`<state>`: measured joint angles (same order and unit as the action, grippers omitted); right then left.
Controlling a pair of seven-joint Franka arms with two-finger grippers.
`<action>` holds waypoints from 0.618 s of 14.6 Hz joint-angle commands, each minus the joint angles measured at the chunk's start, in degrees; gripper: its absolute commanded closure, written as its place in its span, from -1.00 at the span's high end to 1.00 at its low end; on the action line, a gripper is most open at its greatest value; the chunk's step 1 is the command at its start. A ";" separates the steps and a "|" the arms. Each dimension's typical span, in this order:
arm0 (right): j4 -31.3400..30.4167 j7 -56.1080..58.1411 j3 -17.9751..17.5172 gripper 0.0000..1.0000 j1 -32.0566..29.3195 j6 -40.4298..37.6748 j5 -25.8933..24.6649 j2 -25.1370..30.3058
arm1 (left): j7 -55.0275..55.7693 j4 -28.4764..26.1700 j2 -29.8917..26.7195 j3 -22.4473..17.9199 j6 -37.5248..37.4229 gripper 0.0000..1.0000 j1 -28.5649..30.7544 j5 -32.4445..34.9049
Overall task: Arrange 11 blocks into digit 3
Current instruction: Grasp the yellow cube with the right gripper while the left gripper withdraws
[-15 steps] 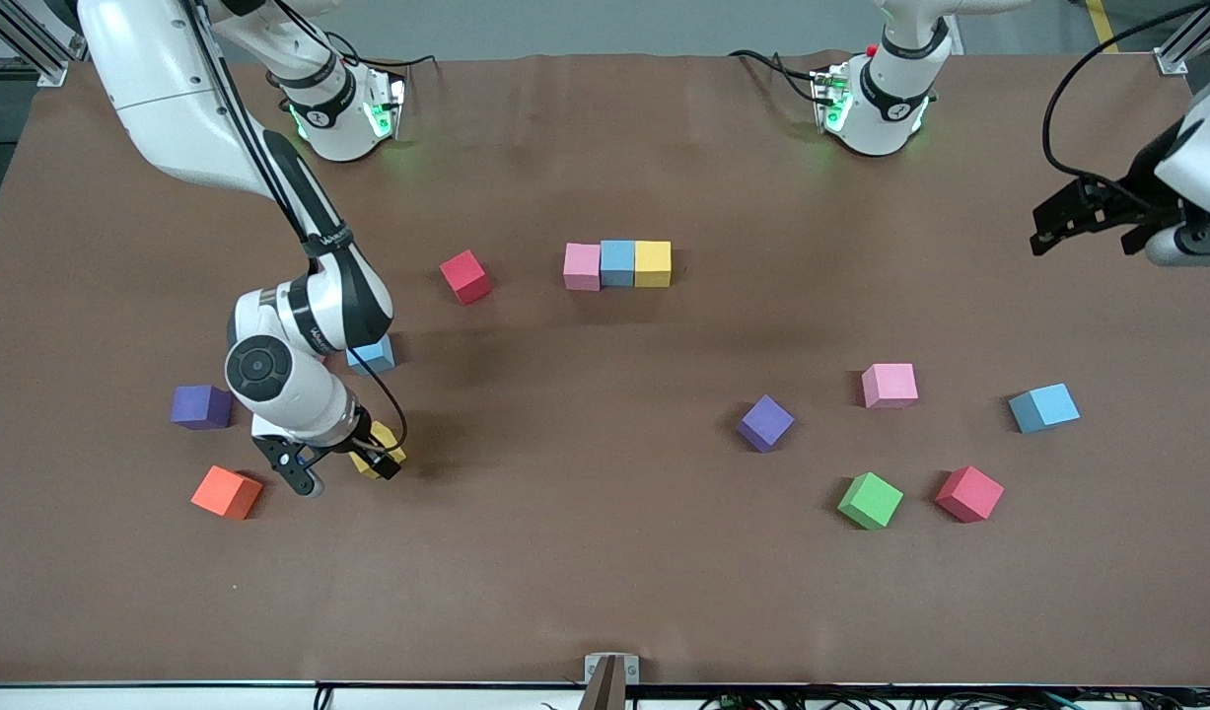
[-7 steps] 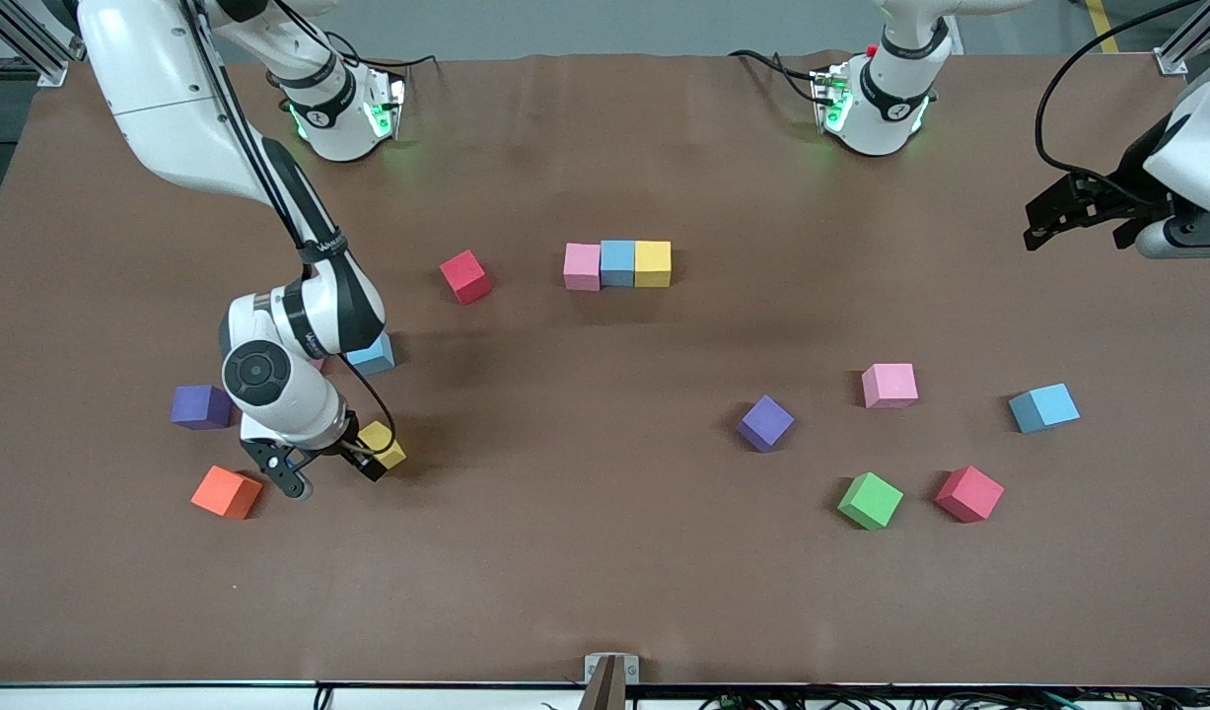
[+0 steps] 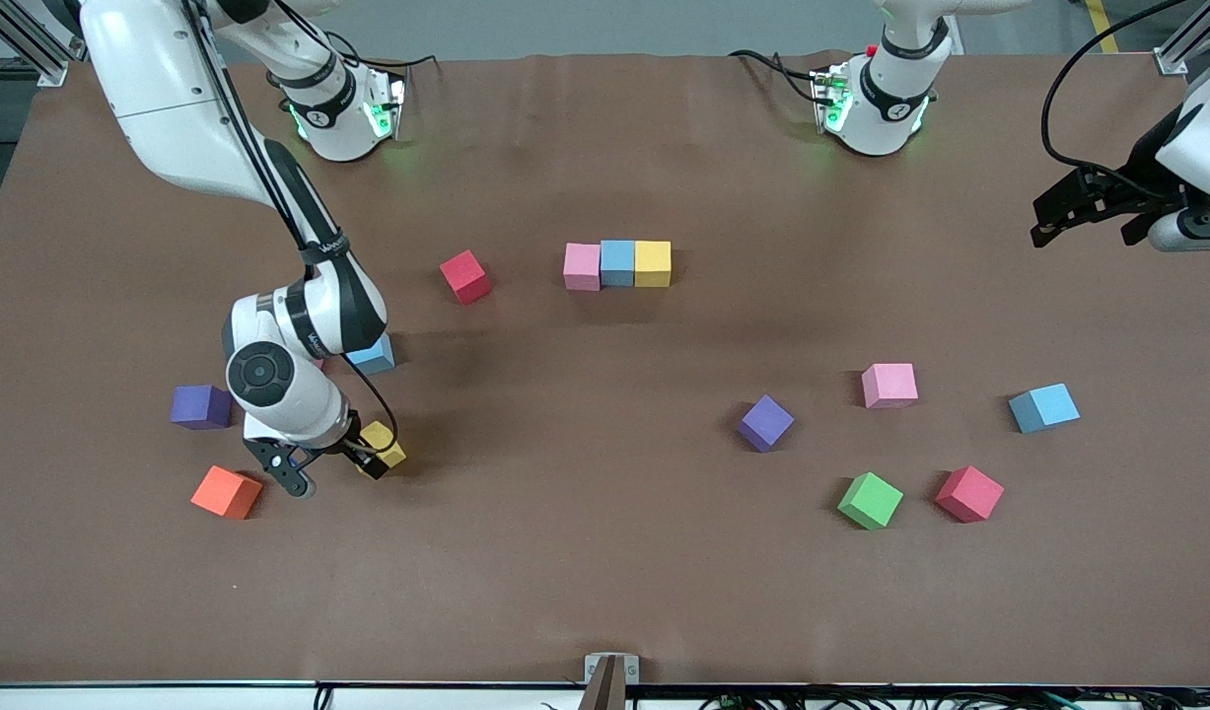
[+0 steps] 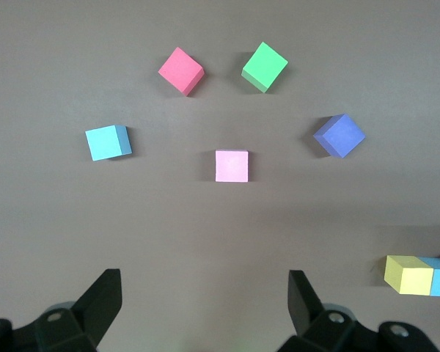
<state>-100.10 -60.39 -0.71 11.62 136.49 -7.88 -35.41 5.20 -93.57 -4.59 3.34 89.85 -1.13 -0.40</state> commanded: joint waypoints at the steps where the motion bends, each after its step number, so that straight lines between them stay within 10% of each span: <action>1: -0.27 -1.48 0.53 1.00 0.50 0.45 -1.52 -0.36 | -0.28 -0.48 -0.51 -0.17 0.51 1.00 0.08 -0.83; 9: -0.27 -1.66 0.71 0.90 1.12 0.53 -1.43 -0.71 | -0.02 -0.39 0.72 0.00 1.12 1.00 -0.01 -0.66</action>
<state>-100.12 -60.44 -0.58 12.22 136.59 -8.06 -36.23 5.20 -93.75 -3.59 3.34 90.25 -1.17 -0.40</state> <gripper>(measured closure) 0.026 0.000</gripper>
